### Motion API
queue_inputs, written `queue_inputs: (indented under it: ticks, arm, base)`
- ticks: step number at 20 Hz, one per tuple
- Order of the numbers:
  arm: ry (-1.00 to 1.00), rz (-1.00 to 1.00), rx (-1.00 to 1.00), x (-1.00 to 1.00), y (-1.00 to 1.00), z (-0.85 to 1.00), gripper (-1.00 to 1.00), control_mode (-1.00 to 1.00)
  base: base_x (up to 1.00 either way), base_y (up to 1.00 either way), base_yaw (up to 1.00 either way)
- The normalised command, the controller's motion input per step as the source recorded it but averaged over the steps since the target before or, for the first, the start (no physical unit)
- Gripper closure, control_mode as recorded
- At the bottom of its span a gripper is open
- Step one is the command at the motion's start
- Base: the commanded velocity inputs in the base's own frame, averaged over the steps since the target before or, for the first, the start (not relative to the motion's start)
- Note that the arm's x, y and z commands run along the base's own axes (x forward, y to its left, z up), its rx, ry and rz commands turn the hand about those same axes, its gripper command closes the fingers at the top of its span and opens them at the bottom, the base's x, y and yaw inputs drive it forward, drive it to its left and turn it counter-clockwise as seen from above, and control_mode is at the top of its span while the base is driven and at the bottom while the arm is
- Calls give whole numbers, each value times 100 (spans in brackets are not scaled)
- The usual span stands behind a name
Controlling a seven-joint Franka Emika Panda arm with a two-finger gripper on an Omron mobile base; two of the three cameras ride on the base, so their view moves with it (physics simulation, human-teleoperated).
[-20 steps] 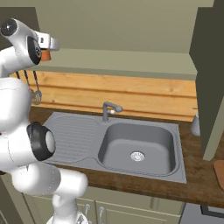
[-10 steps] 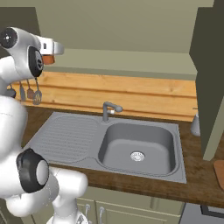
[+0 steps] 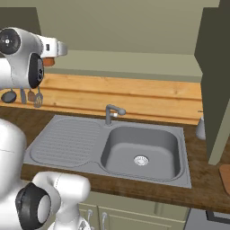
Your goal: From the different types of pastries on the counter, select a croissant and place it on the cutting board. Then retrieve a jar of jam from the cabinet and place it alongside the croissant on the cutting board.
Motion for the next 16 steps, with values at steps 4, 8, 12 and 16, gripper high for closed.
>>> queue_inputs:
  ticks: [4,8,12,16]
  arm:
    - [2,13,0,-100,-10,32,100,-100]
    - [0,12,0,-100,-2,11,100,-100]
    - [0,7,0,-100,-5,1,100,-100]
    - [0,3,0,-100,-9,0,100,-100]
  base:
    - [0,0,0]
    - [0,0,0]
    - [0,0,0]
    - [0,0,0]
